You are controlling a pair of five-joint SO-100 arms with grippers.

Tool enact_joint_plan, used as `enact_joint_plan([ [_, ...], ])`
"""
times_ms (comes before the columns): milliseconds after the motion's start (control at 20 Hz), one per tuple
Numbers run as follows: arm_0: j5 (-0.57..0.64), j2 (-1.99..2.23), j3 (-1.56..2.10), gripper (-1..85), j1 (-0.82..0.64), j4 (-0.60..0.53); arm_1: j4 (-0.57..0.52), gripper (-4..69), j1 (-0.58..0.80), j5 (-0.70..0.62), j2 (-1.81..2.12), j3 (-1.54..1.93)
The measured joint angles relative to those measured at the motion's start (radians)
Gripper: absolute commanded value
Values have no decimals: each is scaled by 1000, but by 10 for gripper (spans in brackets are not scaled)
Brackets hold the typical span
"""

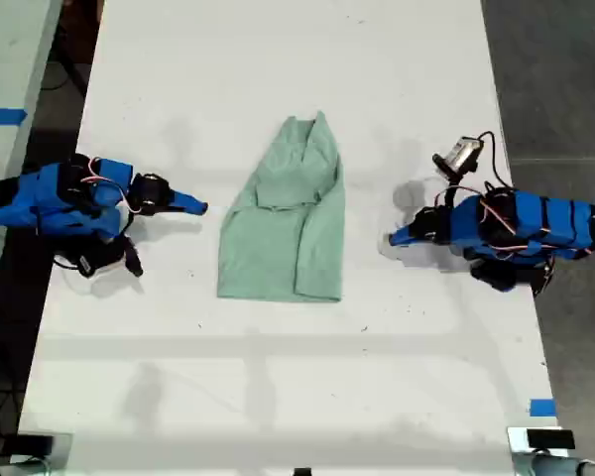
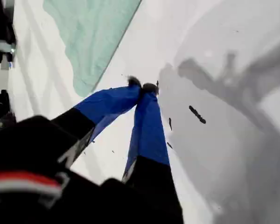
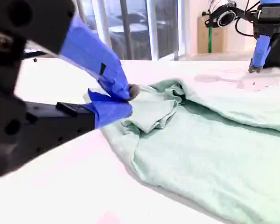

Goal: Fold t shirt

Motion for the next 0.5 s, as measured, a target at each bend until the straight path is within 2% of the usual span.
enact_joint_plan([
  [150, -26, 0, 0, -2, -26, 26, 49, 11, 29, 11, 0, 0],
  [500, -31, 0, 0, -2, -26, 29, 52, 11, 25, 11, 0, 0],
])
